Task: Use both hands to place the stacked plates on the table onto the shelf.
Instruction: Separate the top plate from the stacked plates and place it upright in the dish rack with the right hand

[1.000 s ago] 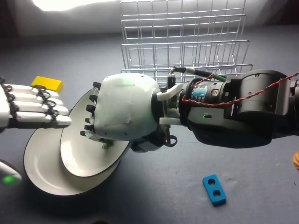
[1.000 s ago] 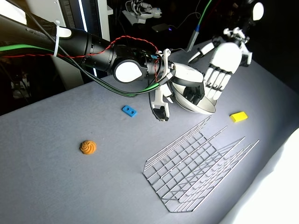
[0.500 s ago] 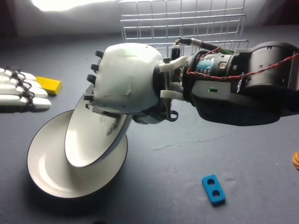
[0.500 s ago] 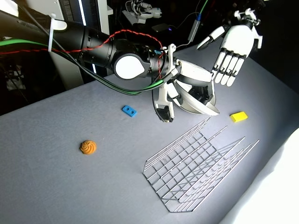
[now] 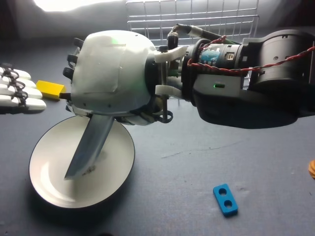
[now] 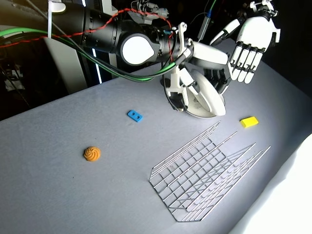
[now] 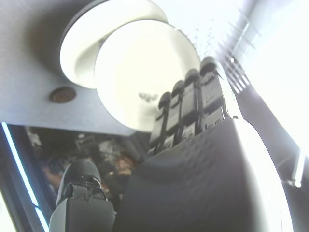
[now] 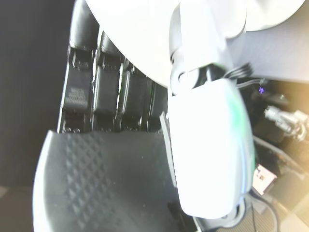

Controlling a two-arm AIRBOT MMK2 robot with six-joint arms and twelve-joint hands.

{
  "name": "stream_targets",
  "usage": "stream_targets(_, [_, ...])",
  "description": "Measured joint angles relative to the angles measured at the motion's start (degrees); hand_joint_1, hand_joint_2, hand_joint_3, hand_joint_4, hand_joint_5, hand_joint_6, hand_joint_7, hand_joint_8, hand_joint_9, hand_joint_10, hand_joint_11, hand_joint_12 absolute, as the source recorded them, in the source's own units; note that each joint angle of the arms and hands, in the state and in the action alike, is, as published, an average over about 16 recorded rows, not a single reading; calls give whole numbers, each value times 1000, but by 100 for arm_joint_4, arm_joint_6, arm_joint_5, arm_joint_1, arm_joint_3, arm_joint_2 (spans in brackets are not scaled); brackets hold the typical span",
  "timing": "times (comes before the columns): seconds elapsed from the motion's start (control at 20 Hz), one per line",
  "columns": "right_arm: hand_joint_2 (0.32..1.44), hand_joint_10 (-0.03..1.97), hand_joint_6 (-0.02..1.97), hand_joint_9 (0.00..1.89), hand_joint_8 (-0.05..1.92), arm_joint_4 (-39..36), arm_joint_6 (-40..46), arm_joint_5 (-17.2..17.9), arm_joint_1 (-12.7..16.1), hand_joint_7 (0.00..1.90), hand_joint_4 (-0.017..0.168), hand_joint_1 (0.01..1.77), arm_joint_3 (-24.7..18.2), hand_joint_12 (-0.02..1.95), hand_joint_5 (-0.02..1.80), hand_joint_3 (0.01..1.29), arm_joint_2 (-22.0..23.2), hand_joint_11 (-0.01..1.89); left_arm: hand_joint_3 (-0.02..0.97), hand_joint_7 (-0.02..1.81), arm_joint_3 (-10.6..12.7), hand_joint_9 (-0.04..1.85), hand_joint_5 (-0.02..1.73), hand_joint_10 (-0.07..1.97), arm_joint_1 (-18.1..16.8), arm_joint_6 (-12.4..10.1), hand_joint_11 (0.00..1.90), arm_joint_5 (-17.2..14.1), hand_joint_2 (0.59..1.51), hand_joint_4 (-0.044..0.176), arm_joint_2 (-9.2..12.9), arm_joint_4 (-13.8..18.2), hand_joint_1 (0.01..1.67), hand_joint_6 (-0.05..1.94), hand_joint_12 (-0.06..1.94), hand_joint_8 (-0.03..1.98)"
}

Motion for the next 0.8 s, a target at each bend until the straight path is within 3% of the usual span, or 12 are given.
stream_targets(0.8, [996, 1052, 967, 923, 863, 645, 1, -84, 683, 1052, -2, 1329, -386, 1062, 943, 19, 462, 764, 10, 39, 298, 26, 24, 4, 35, -61, 23, 37, 1071, 1, -11, 259, 18, 8, 11, -11])
